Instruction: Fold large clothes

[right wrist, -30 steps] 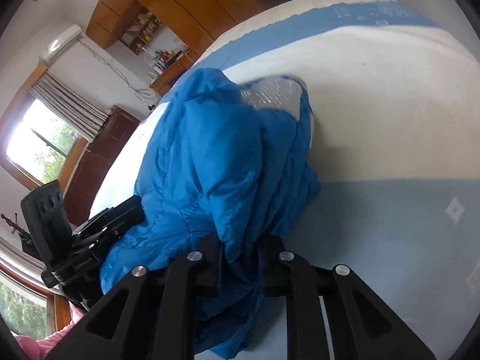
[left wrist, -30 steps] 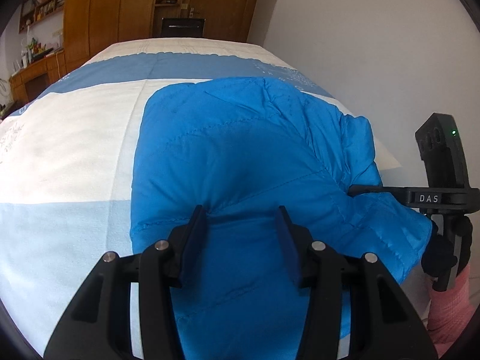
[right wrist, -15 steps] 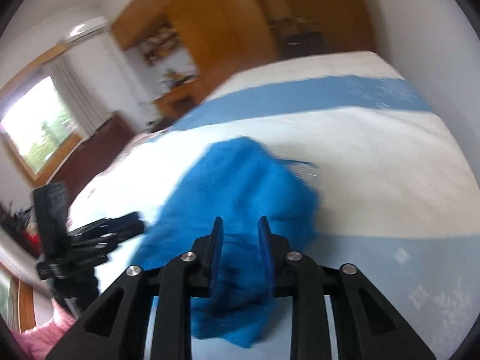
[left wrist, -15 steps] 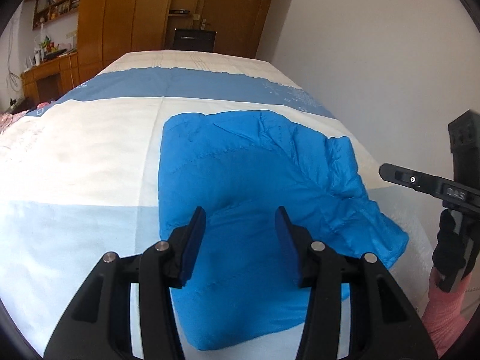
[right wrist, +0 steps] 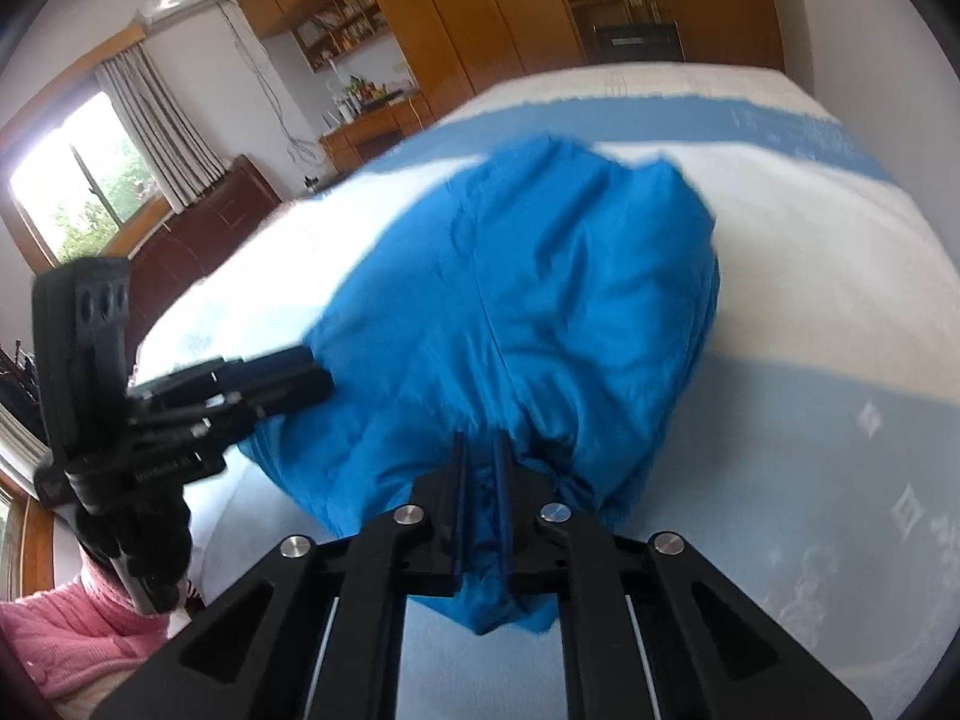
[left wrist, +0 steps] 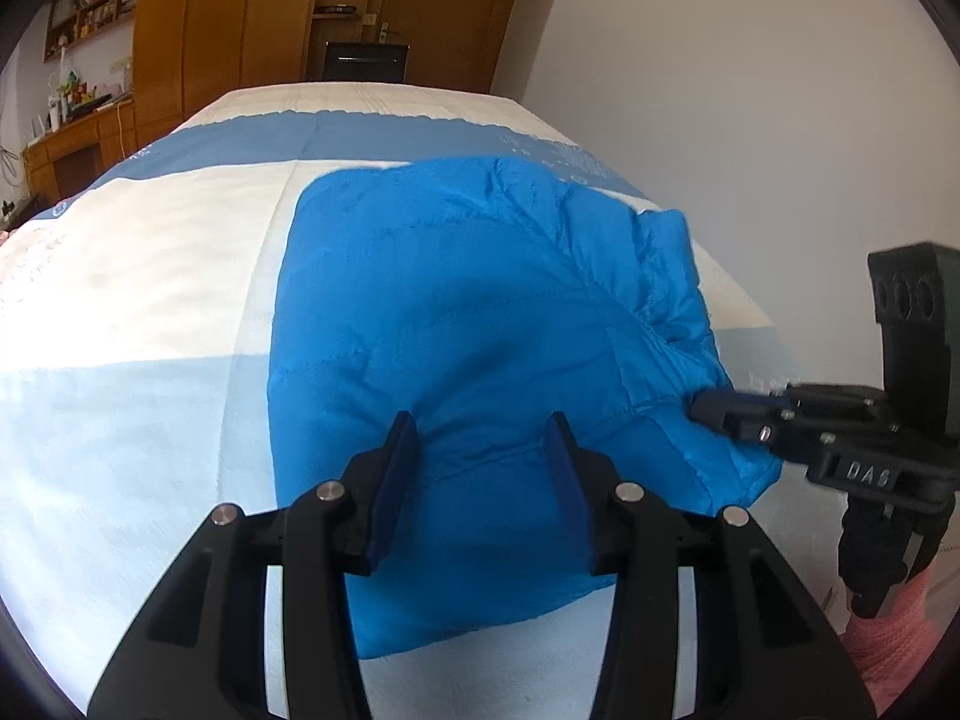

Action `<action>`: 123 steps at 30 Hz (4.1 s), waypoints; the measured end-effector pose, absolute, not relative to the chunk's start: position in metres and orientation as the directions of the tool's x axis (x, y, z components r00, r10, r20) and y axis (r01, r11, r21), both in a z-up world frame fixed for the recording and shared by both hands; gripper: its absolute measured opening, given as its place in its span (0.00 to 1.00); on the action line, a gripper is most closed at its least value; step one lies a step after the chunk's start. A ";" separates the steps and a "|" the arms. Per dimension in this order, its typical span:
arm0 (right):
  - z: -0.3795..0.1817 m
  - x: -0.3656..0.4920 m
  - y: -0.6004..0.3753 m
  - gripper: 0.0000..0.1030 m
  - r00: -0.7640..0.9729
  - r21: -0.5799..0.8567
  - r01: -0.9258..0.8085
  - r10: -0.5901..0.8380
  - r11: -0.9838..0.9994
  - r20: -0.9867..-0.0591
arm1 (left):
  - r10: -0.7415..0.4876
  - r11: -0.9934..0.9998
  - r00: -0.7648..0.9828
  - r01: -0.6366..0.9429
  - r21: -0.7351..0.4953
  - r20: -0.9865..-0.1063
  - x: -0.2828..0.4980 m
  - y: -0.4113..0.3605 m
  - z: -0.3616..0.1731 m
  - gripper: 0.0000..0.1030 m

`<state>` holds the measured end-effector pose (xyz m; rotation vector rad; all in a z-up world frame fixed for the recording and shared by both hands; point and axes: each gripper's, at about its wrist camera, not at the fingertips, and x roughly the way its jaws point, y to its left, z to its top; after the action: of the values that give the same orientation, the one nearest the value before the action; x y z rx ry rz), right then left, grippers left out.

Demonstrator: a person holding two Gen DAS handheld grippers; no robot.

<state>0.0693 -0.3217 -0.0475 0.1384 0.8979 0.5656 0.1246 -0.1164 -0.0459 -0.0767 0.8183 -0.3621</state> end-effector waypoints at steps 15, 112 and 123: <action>-0.080 0.074 -0.327 0.01 0.475 0.416 -0.375 0.557 0.828 -0.682 | -0.350 0.933 0.619 0.298 -0.201 -0.703 0.121 -0.110 -0.068 0.43; -0.103 0.139 -0.394 0.83 0.328 0.781 -0.240 0.805 0.577 -0.494 | -0.504 0.864 0.468 0.266 -0.428 -0.726 0.188 -0.030 -0.078 0.89; -0.124 0.145 -0.399 0.89 0.272 0.825 -0.216 0.843 0.523 -0.463 | -0.701 0.713 0.301 0.250 -0.655 -0.647 0.209 -0.025 -0.110 0.91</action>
<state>0.1452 -0.3987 -0.1236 0.7179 1.0604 0.8021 0.2094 -0.0251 -0.1100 -0.4824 1.0938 -0.6640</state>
